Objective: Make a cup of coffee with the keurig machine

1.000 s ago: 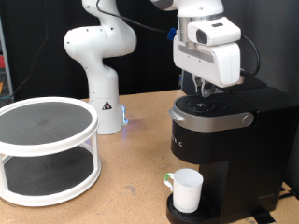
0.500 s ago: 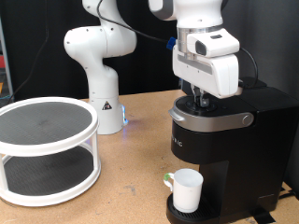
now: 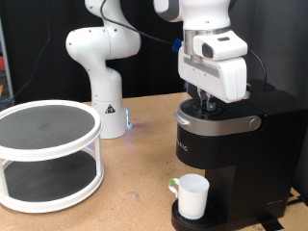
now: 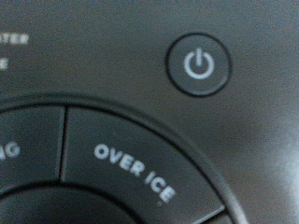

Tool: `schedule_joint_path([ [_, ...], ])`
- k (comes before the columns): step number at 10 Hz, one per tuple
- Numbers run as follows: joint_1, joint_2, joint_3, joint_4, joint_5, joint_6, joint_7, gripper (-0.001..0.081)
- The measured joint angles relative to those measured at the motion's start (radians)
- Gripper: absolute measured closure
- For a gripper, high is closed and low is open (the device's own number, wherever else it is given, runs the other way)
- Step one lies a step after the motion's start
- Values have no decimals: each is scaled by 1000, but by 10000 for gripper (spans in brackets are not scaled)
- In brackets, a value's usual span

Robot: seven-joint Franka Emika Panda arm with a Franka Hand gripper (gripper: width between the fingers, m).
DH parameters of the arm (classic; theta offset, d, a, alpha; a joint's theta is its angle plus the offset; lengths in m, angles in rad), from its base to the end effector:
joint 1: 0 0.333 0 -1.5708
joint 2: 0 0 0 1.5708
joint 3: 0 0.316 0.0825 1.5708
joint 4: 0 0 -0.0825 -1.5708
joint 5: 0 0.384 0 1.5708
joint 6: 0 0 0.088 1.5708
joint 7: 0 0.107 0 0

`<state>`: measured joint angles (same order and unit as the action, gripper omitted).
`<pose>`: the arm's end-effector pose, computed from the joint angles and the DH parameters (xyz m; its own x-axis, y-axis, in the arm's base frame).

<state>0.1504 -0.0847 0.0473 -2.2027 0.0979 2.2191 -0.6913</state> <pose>0.5139 0.1064 0.4280 0.6666 0.7346 0.1266 0.7404 -0.6721 0.0016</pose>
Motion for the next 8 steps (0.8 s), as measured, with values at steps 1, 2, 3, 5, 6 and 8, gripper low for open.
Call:
schedule_joint_path([
  [1,-1,8,0,13,-4,-24,16,805],
  [2,-2,17,-1,26,-7,-44,36,805],
  [3,-4,30,-2,48,-7,-77,60,805],
  [5,-5,69,-10,107,-2,-167,91,805],
  [6,-8,89,-15,139,5,-218,91,805],
  [8,-14,123,-24,194,29,-310,87,805],
])
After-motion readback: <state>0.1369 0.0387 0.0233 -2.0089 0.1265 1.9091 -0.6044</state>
